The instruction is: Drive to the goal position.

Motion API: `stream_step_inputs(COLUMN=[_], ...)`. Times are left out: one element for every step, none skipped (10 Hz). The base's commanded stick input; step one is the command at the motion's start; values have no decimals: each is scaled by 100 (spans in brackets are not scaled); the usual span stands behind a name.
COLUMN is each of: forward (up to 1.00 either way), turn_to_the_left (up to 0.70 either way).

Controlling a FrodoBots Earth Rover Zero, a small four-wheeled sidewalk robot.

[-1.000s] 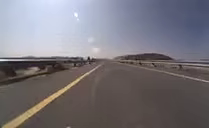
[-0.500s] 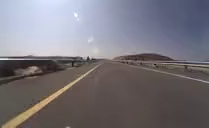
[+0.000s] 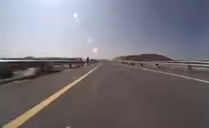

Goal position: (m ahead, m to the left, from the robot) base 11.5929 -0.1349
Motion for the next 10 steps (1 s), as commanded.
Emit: stream_step_inputs(forward=[100, 100, 100, 100, 100, 100, 100, 100, 100, 100], turn_to_the_left=[0, 0, 0, 0, 0, 0, 0, 0, 0, 0])
